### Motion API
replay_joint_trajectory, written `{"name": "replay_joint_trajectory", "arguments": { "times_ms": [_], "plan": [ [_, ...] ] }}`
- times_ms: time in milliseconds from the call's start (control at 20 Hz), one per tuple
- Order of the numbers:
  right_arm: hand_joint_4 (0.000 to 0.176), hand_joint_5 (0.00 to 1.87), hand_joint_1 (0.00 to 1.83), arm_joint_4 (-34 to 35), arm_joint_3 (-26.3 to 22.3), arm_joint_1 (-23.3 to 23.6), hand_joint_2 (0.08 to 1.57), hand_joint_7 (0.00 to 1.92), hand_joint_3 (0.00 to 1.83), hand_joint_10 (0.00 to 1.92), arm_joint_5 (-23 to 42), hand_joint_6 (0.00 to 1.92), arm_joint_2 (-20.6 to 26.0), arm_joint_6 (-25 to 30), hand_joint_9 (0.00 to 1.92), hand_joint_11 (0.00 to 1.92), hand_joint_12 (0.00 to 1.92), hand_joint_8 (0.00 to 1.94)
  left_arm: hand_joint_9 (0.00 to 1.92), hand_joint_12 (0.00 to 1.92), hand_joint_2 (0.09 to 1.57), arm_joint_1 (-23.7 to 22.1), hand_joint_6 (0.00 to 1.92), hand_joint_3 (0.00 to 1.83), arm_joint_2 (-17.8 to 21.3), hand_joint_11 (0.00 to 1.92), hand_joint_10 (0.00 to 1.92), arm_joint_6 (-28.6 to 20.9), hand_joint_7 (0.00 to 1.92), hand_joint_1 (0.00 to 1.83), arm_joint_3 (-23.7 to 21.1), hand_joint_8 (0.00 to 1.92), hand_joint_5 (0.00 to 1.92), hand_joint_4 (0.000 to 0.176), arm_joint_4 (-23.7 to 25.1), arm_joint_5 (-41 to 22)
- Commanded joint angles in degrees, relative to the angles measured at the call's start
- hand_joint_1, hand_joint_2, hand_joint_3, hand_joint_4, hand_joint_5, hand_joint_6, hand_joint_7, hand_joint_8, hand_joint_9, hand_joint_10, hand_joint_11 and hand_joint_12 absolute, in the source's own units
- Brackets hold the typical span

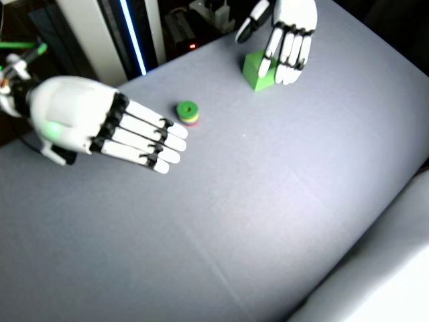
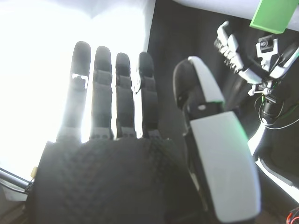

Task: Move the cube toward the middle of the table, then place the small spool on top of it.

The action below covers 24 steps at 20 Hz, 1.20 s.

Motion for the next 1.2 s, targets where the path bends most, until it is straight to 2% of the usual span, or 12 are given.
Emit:
{"name": "replay_joint_trajectory", "arguments": {
  "times_ms": [0, 150, 200, 250, 350, 400, 450, 600, 700, 900, 1000, 1150],
  "plan": [
    [0.0, 0.55, 0.78, 0.58, 0.29, 0.59, 1.36, 0.43, 0.0, 0.0, 6.63, 0.0, -0.04, 0.41, 0.42, 0.13, 0.85, 0.0, 0.4, 1.0, 0.86, -0.69, 0.0, 0.0, -0.04, 0.15, 0.01, 0.85, 0.26, 0.7, 0.11, 0.0, 0.25, 0.148, -0.36, -5.5],
    [0.0, 0.57, 0.83, 0.58, 0.34, 0.59, 1.36, 0.44, 0.0, 0.0, 6.33, 0.0, -0.2, 0.41, 0.43, 0.13, 0.92, 0.0, 0.48, 1.15, 0.89, -0.86, 0.0, 0.0, -0.48, 0.17, 0.01, 2.03, 0.31, 0.88, 0.42, 0.0, 0.28, 0.141, -1.19, -5.03],
    [0.0, 0.58, 0.81, 0.58, 0.34, 0.59, 1.36, 0.45, 0.0, 0.0, 6.28, 0.0, -0.2, 0.41, 0.44, 0.14, 0.91, 0.0, 0.57, 1.24, 0.94, -0.99, 0.0, 0.0, -0.63, 0.23, 0.05, 2.16, 0.38, 0.95, 0.54, 0.01, 0.31, 0.11, -1.43, -5.09],
    [0.0, 0.58, 0.84, 0.58, 0.35, 0.59, 1.36, 0.45, 0.0, 0.0, 6.25, 0.0, -0.2, 0.45, 0.44, 0.15, 0.91, 0.0, 0.62, 1.31, 0.98, -1.23, 0.0, 0.0, -0.84, 0.25, 0.08, 2.31, 0.44, 0.99, 0.7, 0.02, 0.31, 0.1, -1.47, -5.11],
    [0.0, 0.58, 0.86, 0.58, 0.37, 0.59, 1.36, 0.45, 0.0, 0.0, 6.2, 0.0, -0.21, 0.51, 0.45, 0.14, 0.9, 0.0, 0.56, 1.33, 1.04, -1.93, 0.03, 0.0, -1.34, 0.42, 0.79, 2.66, 0.71, 1.16, 1.13, 0.04, 0.61, 0.0, -1.59, -4.85],
    [0.0, 0.58, 0.84, 0.58, 0.37, 0.59, 1.36, 0.46, 0.0, 0.0, 6.2, 0.0, -0.21, 0.53, 0.45, 0.16, 0.9, 0.0, 0.71, 1.33, 1.14, -2.29, 0.73, 0.0, -1.58, 0.59, 1.04, 2.66, 0.87, 1.23, 1.4, 1.06, 0.83, 0.0, -1.75, -4.78],
    [0.0, 0.58, 0.83, 0.58, 0.38, 0.59, 1.36, 0.46, 0.0, 0.0, 6.19, 0.0, -0.21, 0.62, 0.46, 0.16, 0.9, 0.0, 0.81, 1.4, 1.17, -2.76, 0.88, 0.0, -1.93, 0.72, 1.12, 2.66, 0.86, 1.24, 1.86, 1.35, 0.86, 0.0, -2.1, -4.8],
    [0.0, 0.58, 0.81, 0.59, 0.39, 0.58, 1.36, 0.45, 0.0, 0.0, 6.16, 0.0, -0.2, 0.77, 0.45, 0.17, 0.89, 0.0, 0.92, 1.54, 1.18, -5.36, 0.9, 0.0, -3.18, 0.92, 1.37, 2.65, 0.84, 1.25, 3.32, 1.45, 0.9, 0.0, -2.6, -5.78],
    [0.0, 0.59, 0.81, 0.59, 0.38, 0.58, 1.36, 0.46, 0.0, 0.0, 6.16, 0.0, -0.2, 0.85, 0.44, 0.14, 0.86, 0.0, 0.96, 1.43, 1.15, -9.0, 0.96, 0.0, -4.79, 0.9, 1.15, 2.65, 0.94, 1.24, 5.38, 1.24, 0.9, 0.0, -2.94, -6.33],
    [0.0, 0.61, 0.87, 0.63, 0.4, 0.65, 1.34, 0.48, 0.0, 0.0, 6.19, 0.01, -0.4, 0.85, 0.43, 0.12, 0.83, 0.0, 0.96, 1.48, 1.13, -16.43, 0.95, 0.0, -10.51, 0.84, 1.05, 2.33, 1.02, 1.25, 11.49, 1.1, 0.9, 0.0, -3.88, -1.94],
    [0.0, 0.61, 0.84, 0.66, 0.67, 1.04, 1.35, 0.47, 0.0, 0.01, 6.19, 0.0, -0.81, 0.85, 0.46, 0.16, 0.86, 0.0, 0.85, 1.57, 1.18, -20.1, 1.13, 0.0, -14.61, 0.73, 1.12, -0.02, 0.92, 1.22, 15.62, 1.27, 0.78, 0.0, -2.52, 1.73],
    [0.0, 0.6, 0.88, 0.44, 1.02, 1.56, 1.36, 0.47, 0.0, 0.0, 6.19, 0.0, -1.42, 0.85, 0.45, 0.1, 0.85, 0.0, 0.76, 1.61, 1.17, -24.37, 0.99, 0.0, -18.93, 0.7, 1.31, -0.5, 0.85, 1.22, 19.49, 1.38, 0.89, 0.0, -0.91, 6.76]
  ]
}}
